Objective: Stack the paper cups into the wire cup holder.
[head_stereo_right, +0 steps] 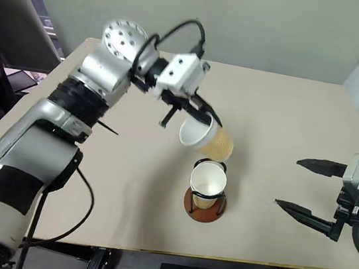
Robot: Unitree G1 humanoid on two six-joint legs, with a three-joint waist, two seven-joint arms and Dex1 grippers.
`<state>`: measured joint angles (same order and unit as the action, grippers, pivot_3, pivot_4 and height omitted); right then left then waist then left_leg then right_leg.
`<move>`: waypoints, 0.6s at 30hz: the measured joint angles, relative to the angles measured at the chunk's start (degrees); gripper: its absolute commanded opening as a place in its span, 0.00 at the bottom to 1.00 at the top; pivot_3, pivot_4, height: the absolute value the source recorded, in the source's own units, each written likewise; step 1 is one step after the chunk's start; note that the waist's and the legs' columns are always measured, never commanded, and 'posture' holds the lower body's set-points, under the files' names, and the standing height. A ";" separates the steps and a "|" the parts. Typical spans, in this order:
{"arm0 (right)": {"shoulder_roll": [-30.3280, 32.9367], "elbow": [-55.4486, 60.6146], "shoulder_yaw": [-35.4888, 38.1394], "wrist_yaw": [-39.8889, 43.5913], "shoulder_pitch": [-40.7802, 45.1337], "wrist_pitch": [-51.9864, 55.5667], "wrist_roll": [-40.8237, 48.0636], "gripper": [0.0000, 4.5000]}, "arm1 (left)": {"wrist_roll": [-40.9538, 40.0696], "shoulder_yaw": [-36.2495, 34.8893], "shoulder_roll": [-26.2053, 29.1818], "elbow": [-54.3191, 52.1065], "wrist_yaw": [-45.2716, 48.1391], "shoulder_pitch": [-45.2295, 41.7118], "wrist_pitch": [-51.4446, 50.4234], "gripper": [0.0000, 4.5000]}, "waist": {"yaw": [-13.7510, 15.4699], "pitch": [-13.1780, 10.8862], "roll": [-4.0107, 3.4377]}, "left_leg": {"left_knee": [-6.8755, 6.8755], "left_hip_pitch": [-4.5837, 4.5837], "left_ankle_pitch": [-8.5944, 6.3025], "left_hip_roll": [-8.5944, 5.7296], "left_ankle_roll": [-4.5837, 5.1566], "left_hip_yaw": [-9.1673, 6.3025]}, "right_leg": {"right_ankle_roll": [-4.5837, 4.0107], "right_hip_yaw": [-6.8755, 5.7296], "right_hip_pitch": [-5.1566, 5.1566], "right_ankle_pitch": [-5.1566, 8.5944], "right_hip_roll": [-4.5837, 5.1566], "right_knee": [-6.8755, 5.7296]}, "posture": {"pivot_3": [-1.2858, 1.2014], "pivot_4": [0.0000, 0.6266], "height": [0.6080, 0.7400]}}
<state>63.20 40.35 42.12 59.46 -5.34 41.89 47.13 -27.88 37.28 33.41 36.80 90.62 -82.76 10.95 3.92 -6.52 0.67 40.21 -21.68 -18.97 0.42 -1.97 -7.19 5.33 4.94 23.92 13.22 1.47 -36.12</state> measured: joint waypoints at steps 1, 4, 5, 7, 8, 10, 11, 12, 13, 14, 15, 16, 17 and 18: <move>-0.31 0.62 0.37 -0.12 -0.35 0.17 0.04 1.00 | -1.91 1.78 1.34 -1.87 0.02 -0.01 -0.19 0.00 | -0.02 0.02 -0.04 | 0.01 0.01 0.01 -0.03 0.02 -0.03 | 0.01 0.03 0.00 -0.01 0.07 0.00 | 0.52 0.24 1.00; -0.94 0.99 1.78 -0.28 -1.39 0.51 0.07 1.00 | -6.12 5.77 4.20 -5.11 0.03 -0.06 -0.15 0.00 | -0.06 0.03 -0.05 | 0.02 0.07 0.02 -0.12 0.09 -0.05 | 0.02 0.03 -0.09 -0.01 0.15 -0.02 | 0.52 0.24 1.00; -0.94 1.00 2.13 -0.29 -1.53 0.51 0.07 1.00 | -6.93 6.66 4.69 -5.61 0.03 -0.09 -0.10 0.00 | -0.06 0.03 -0.05 | 0.02 0.11 0.02 -0.14 0.11 -0.06 | 0.02 0.03 -0.14 -0.02 0.18 -0.02 | 0.52 0.24 1.00; -0.95 1.08 2.38 -0.31 -1.70 0.51 0.09 1.00 | -7.94 7.91 4.79 -5.80 0.03 -0.34 0.11 0.00 | -0.05 0.03 -0.05 | 0.03 0.21 0.01 -0.16 0.14 -0.10 | 0.02 0.03 -0.27 -0.01 0.25 0.00 | 0.52 0.24 1.00; -0.98 1.07 2.45 -0.30 -1.83 0.51 0.08 1.00 | -7.93 8.29 4.44 -5.48 0.03 -0.74 0.40 0.00 | -0.04 0.03 -0.05 | 0.03 0.23 0.00 -0.19 0.15 -0.11 | 0.02 0.02 -0.31 -0.01 0.35 0.01 | 0.52 0.24 1.00; -1.06 1.05 2.59 -0.28 -2.04 0.47 0.00 1.00 | -7.65 8.43 3.36 -4.32 0.05 -1.45 0.76 0.00 | -0.04 0.03 -0.05 | 0.02 0.25 0.01 -0.27 0.19 -0.12 | 0.00 0.00 -0.32 0.00 0.66 0.00 | 0.52 0.24 1.00; -1.14 1.04 2.61 -0.27 -2.15 0.45 -0.01 1.00 | -7.29 8.43 2.65 -3.39 0.05 -1.82 0.94 0.00 | -0.05 0.02 -0.05 | 0.01 0.24 0.01 -0.33 0.22 -0.10 | 0.00 -0.01 -0.31 0.00 0.72 0.01 | 0.52 0.24 1.00; -1.20 1.05 2.63 -0.27 -2.27 0.44 -0.02 1.00 | -6.99 8.42 2.35 -2.77 0.05 -2.02 1.09 0.00 | -0.10 0.02 -0.05 | 0.01 0.23 0.01 -0.34 0.24 -0.09 | 0.00 0.00 -0.30 0.00 0.75 0.02 | 0.52 0.24 1.00; -1.39 1.08 2.68 -0.33 -2.45 0.43 -0.03 1.00 | -6.83 8.42 2.17 -2.21 0.05 -2.31 1.21 0.00 | -0.18 0.02 -0.05 | 0.00 0.21 0.01 -0.36 0.24 -0.07 | 0.00 -0.01 -0.31 0.00 0.77 0.03 | 0.52 0.24 1.00; -1.72 1.14 2.69 -0.42 -2.57 0.42 -0.04 1.00 | -6.81 8.42 2.14 -1.86 0.05 -2.52 1.29 0.00 | -0.22 0.02 -0.05 | 0.00 0.19 0.00 -0.37 0.25 -0.06 | 0.00 -0.01 -0.31 0.00 0.77 0.07 | 0.52 0.24 1.00; -1.92 1.20 2.67 -0.53 -2.73 0.40 -0.06 1.00 | -6.93 8.43 2.25 -1.96 0.06 -2.58 1.36 0.00 | -0.24 0.02 -0.05 | 0.00 0.18 0.00 -0.39 0.25 -0.06 | 0.00 -0.02 -0.30 0.00 0.78 0.08 | 0.52 0.24 1.00; -2.11 1.30 2.65 -0.71 -2.84 0.38 -0.11 1.00 | -7.23 8.46 2.51 -2.38 0.06 -2.62 1.41 0.00 | -0.25 0.02 -0.05 | -0.01 0.16 0.00 -0.40 0.26 -0.06 | 0.00 -0.04 -0.29 0.00 0.78 0.09 | 0.52 0.24 1.00; -2.24 1.54 2.62 -0.99 -2.88 0.33 -0.14 1.00 | -8.18 8.52 3.09 -3.38 0.07 -2.70 1.45 0.00 | -0.25 0.02 -0.05 | -0.02 0.12 0.00 -0.40 0.26 -0.07 | 0.00 -0.05 -0.25 0.00 0.78 0.10 | 0.52 0.24 1.00; -2.25 1.73 2.58 -1.23 -2.87 0.22 -0.14 1.00 | -8.82 8.61 3.60 -4.20 0.07 -3.14 1.48 0.00 | -0.25 0.02 -0.05 | -0.01 0.06 0.00 -0.41 0.26 -0.08 | 0.01 -0.06 -0.22 -0.01 0.78 0.11 | 0.52 0.24 1.00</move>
<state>60.95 42.08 44.70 58.24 -8.21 42.11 46.99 -36.70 45.89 37.01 32.60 90.69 -85.89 12.42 3.67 -6.50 0.62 40.20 -21.61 -18.97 0.01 -1.72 -7.28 5.33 4.88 23.71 13.21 2.25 -36.02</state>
